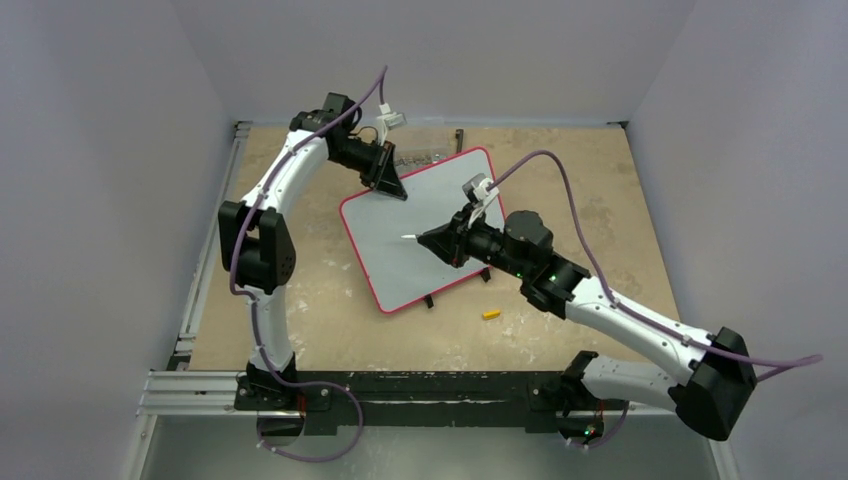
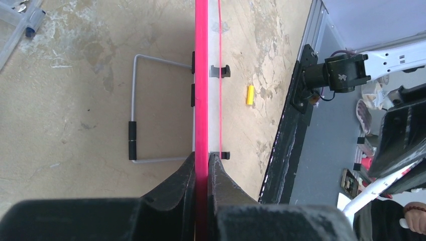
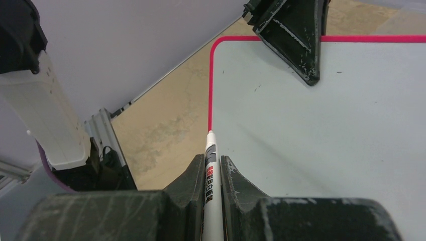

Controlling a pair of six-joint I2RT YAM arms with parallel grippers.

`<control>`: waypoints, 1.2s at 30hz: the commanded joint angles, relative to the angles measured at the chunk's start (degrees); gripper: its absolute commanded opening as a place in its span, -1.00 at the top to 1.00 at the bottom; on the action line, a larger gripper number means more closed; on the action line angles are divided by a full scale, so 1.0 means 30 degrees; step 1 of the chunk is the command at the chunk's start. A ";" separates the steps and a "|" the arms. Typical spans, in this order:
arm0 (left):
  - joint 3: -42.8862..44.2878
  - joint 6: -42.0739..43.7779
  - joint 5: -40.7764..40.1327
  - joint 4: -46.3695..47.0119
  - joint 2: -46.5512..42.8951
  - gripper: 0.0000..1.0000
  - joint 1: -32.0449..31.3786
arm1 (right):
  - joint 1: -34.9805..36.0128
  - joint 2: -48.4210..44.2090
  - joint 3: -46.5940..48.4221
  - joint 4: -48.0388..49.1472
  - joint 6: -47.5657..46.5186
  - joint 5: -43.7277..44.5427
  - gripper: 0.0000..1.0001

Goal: Write a sentence on the whiteboard
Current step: Pick up the whiteboard from the whiteboard stand, then hold the whiteboard on the whiteboard stand.

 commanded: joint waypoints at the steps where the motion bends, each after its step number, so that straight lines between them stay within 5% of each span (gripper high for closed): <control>1: -0.0568 0.1883 -0.2650 0.0998 -0.0501 1.00 -0.0899 | 0.1223 0.1026 -0.0245 0.3887 -0.0745 0.2555 1.00; 36: -0.1419 0.1527 -0.3717 0.1706 -0.2279 1.00 -0.1588 | 0.3219 0.2573 -0.0408 0.5597 -0.2354 0.5339 1.00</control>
